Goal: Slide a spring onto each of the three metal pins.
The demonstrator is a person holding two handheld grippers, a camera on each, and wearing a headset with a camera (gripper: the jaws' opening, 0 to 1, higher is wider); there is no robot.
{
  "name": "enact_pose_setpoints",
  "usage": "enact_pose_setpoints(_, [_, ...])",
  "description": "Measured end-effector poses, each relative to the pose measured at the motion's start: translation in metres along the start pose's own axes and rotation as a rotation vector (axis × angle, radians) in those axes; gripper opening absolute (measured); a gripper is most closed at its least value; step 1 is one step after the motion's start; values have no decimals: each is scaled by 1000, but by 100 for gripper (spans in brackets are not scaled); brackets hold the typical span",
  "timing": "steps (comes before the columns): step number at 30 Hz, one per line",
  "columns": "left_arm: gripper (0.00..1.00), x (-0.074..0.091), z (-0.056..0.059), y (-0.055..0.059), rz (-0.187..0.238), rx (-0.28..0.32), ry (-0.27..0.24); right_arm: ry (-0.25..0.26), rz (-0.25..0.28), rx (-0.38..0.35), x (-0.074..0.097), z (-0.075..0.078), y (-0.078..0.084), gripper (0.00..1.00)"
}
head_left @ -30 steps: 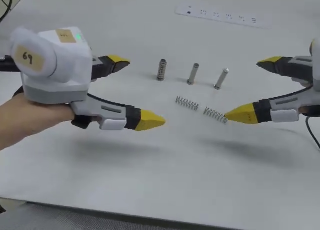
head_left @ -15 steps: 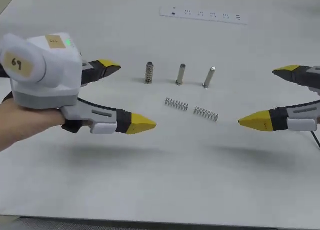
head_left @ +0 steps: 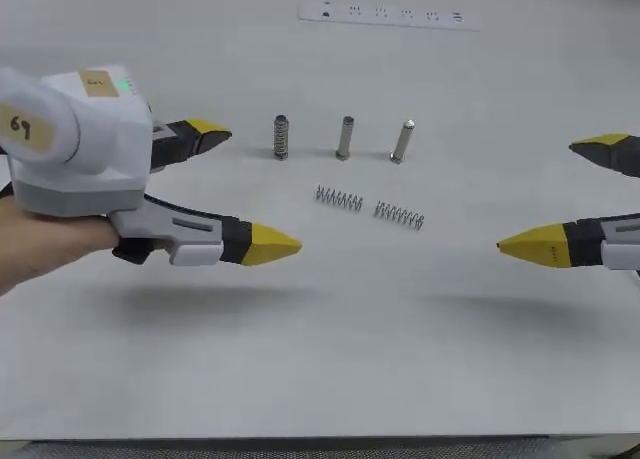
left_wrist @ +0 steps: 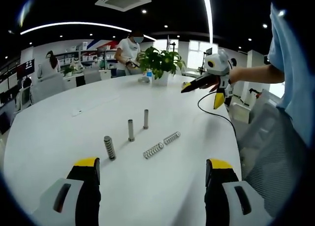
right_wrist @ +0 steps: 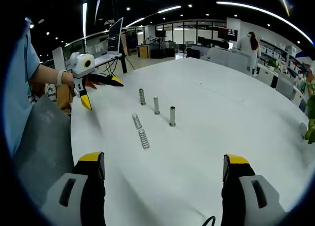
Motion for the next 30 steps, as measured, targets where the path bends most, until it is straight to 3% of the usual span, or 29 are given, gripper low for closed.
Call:
enact_pose_setpoints(4, [82, -3, -2, 2, -9, 0, 15, 12, 3, 0, 3, 1, -1, 98])
enact_pose_setpoints(7, [74, -7, -3, 6, -34, -5, 33, 12, 8, -5, 5, -1, -2, 98])
enact_pose_setpoints(17, [66, -25, -15, 8, -85, -33, 74, 24, 14, -24, 12, -5, 2, 96])
enact_pose_setpoints(30, [46, -53, -29, 9, -159, -107, 134, 34, 6, -42, 15, -3, 10, 96])
Point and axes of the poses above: the centre of the closed fingertips' face, and the gripper's own axes: x roughly backward along the fingers, z roughly to its right, y roughly out of its underside, the point moved 5 cm from there along x, roughly backward along the fingers, and after that the axes turned 15 degrees about y, right-handed, at the moved point
